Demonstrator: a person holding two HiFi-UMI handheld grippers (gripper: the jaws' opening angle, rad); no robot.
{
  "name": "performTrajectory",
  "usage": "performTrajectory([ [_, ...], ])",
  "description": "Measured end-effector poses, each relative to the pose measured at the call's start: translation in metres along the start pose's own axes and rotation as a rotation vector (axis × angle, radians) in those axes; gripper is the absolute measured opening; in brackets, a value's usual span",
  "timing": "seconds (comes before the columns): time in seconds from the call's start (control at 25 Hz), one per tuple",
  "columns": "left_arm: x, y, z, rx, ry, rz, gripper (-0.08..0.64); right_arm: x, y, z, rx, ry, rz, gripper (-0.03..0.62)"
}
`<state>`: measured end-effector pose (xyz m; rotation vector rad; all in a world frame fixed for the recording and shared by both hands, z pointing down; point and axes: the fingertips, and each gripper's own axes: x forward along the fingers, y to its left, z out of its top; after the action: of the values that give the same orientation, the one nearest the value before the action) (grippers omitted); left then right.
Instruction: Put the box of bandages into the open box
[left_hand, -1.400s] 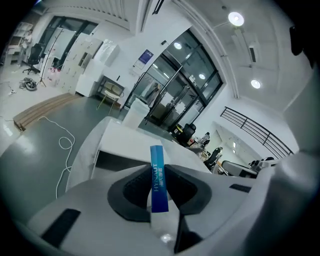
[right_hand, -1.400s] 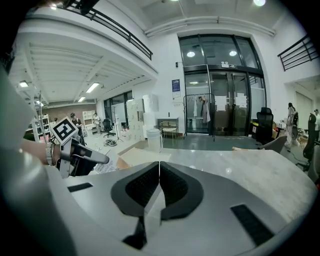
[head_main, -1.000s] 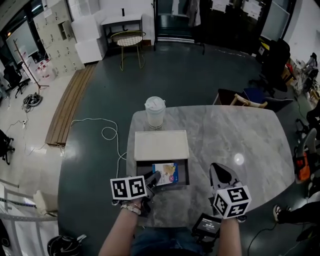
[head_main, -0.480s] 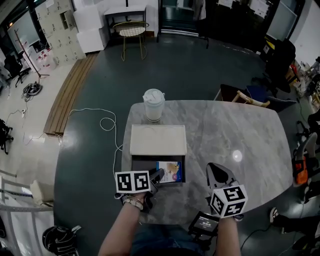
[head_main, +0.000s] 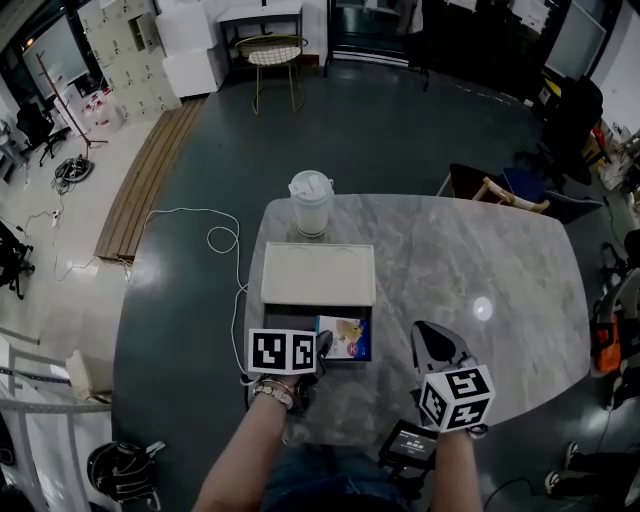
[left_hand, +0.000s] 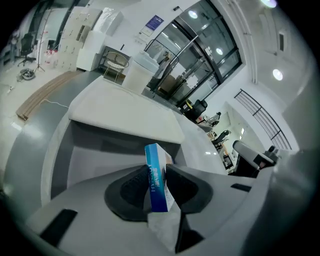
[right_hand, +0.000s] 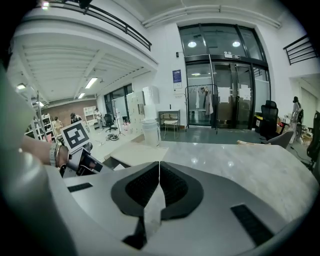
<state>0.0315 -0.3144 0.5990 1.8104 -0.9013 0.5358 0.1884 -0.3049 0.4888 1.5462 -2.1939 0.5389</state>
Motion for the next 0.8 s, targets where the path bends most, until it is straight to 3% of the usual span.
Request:
performTrajectory([
  [0.28, 0.010, 0.014, -0.002, 0.129, 0.104, 0.158, 0.135, 0.001, 0.000, -0.007, 0.032, 0.001, -0.004, 0.026],
  [0.6, 0.020, 0.031, -0.011, 0.142, 0.217, 0.228, 0.155, 0.000, -0.006, -0.009, 0.059, 0.003, -0.026, 0.026],
  [0.8, 0.027, 0.040, -0.020, 0.202, 0.306, 0.351, 0.158, -0.001, -0.007, -0.010, 0.069, 0.012, -0.042, 0.026],
])
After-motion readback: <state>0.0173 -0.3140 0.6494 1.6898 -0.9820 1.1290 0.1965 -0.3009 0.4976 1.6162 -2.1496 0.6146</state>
